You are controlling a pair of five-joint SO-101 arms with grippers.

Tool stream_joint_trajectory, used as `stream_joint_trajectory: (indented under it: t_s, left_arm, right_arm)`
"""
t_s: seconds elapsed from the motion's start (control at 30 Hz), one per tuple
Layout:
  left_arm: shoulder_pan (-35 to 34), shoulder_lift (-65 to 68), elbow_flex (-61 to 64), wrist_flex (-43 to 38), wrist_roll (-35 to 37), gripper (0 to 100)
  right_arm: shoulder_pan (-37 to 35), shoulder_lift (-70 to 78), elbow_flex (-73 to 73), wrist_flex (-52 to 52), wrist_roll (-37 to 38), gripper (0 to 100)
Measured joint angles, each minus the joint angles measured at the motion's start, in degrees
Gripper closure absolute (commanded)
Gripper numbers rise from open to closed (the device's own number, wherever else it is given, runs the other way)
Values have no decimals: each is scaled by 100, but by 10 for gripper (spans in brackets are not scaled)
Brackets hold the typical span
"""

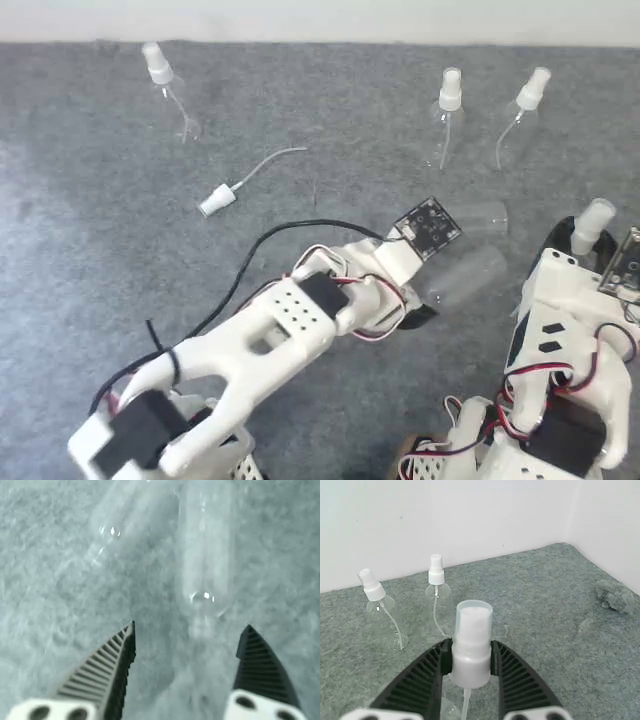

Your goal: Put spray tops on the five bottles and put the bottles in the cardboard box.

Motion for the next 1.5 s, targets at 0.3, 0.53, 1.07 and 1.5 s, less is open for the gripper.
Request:
stream_joint_trajectory:
  t_s: [0.3,0.53,1.07,1.5]
  left_arm:
    - [404,1336,-589,-484,-149,694]
    - [413,2259,-1679,-123,-149,746]
    - [615,2382,-1908,308,-571,976]
    - [615,2365,-2171,747,18,782]
  right_arm:
    - [0,0,0,0,0,991]
    - [0,0,0,0,0,991]
    - [0,0,0,0,0,991]
    - [0,0,0,0,0,991]
